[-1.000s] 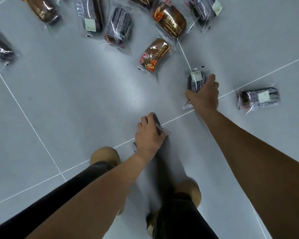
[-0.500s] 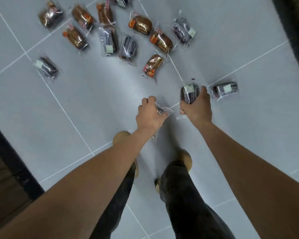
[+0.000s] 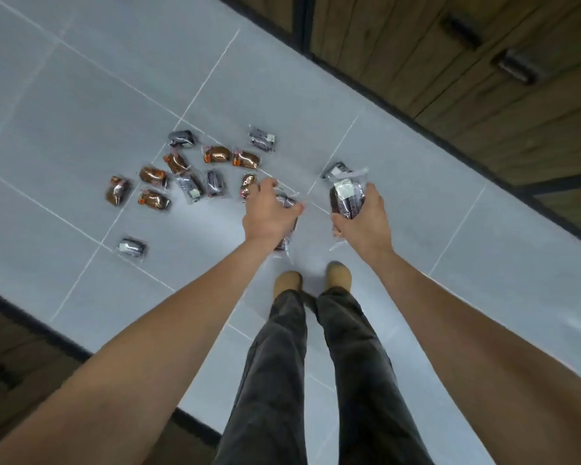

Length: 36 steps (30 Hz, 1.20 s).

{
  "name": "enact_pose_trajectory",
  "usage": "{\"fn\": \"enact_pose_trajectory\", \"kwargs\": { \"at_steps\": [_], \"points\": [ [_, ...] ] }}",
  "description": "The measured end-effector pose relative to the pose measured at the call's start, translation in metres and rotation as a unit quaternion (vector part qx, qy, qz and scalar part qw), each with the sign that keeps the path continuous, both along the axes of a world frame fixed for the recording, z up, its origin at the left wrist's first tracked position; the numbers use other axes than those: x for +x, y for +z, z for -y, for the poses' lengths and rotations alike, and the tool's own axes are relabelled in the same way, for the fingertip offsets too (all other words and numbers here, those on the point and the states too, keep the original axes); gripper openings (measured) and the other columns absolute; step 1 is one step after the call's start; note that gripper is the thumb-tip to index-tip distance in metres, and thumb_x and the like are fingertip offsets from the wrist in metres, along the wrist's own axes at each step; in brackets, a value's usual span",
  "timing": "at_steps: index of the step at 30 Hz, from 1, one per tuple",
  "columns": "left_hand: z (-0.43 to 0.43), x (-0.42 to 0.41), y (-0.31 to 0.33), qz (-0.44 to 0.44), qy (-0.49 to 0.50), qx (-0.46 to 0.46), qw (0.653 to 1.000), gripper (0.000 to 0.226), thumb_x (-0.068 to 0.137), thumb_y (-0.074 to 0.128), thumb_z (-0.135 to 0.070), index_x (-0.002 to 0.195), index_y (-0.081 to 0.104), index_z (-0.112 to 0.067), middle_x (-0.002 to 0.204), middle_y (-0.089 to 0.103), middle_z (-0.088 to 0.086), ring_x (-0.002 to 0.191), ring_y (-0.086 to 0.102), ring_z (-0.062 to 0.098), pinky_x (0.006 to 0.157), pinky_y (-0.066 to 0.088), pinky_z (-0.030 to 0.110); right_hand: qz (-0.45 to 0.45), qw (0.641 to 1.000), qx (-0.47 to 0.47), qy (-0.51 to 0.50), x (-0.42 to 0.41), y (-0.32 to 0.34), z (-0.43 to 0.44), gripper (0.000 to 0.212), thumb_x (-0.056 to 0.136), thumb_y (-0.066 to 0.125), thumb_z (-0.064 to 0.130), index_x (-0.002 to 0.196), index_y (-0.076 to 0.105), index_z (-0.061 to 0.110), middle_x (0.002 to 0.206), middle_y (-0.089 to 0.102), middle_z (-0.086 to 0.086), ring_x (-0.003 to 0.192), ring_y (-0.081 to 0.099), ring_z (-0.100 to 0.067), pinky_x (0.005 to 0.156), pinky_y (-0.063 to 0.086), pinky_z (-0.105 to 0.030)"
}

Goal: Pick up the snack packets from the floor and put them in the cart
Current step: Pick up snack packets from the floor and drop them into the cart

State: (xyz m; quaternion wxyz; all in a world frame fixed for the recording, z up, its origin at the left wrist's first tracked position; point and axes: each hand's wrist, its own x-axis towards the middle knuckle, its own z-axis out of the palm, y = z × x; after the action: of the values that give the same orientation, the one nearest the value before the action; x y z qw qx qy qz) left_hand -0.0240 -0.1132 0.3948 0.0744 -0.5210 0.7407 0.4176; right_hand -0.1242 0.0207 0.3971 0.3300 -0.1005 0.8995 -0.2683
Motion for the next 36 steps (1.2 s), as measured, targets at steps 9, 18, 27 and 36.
{"fn": "enact_pose_trajectory", "kwargs": {
  "at_steps": [9,18,27,36],
  "points": [
    [-0.084,-0.061,0.119,-0.044,-0.194,-0.013,0.980,0.061,0.073,0.075,-0.042,0.120,0.048,-0.013,0.123,0.047,0.005,0.115,0.050,0.024,0.090,0.041,0.032,-0.009,0.979,-0.031,-0.203,0.005,0.111,-0.133,0.070,0.069,0.076,0.025,0.129,0.041,0.018,0.119,0.052,-0.008,0.106,0.057,-0.028,0.093,0.049,-0.044],
    [-0.268,-0.148,0.200,-0.103,-0.424,-0.043,0.899,0.059,0.072,0.074,-0.045,0.118,0.047,-0.019,0.122,0.046,-0.001,0.110,0.052,0.019,0.086,0.042,0.030,-0.077,0.932,-0.038,-0.353,-0.004,0.174,-0.325,0.060,0.058,0.067,0.046,0.110,0.042,0.030,0.108,0.056,0.001,0.097,0.061,-0.026,0.081,0.053,-0.044],
    [-0.539,-0.178,0.234,-0.134,-0.543,-0.042,0.828,0.061,0.072,0.074,-0.046,0.119,0.046,-0.018,0.117,0.043,-0.001,0.100,0.054,0.019,0.085,0.048,0.035,-0.127,0.888,-0.016,-0.442,0.009,0.207,-0.585,0.055,0.069,0.071,0.037,0.117,0.046,0.025,0.113,0.060,0.000,0.102,0.059,-0.023,0.085,0.049,-0.039],
    [-0.768,-0.183,0.252,-0.158,-0.582,-0.021,0.797,0.065,0.070,0.075,-0.047,0.120,0.046,-0.017,0.117,0.044,0.001,0.100,0.055,0.022,0.087,0.051,0.042,-0.163,0.842,-0.051,-0.512,0.020,0.234,-0.806,0.057,0.062,0.068,0.044,0.112,0.046,0.027,0.105,0.065,0.003,0.090,0.066,-0.020,0.081,0.054,-0.041]
  ]
}}
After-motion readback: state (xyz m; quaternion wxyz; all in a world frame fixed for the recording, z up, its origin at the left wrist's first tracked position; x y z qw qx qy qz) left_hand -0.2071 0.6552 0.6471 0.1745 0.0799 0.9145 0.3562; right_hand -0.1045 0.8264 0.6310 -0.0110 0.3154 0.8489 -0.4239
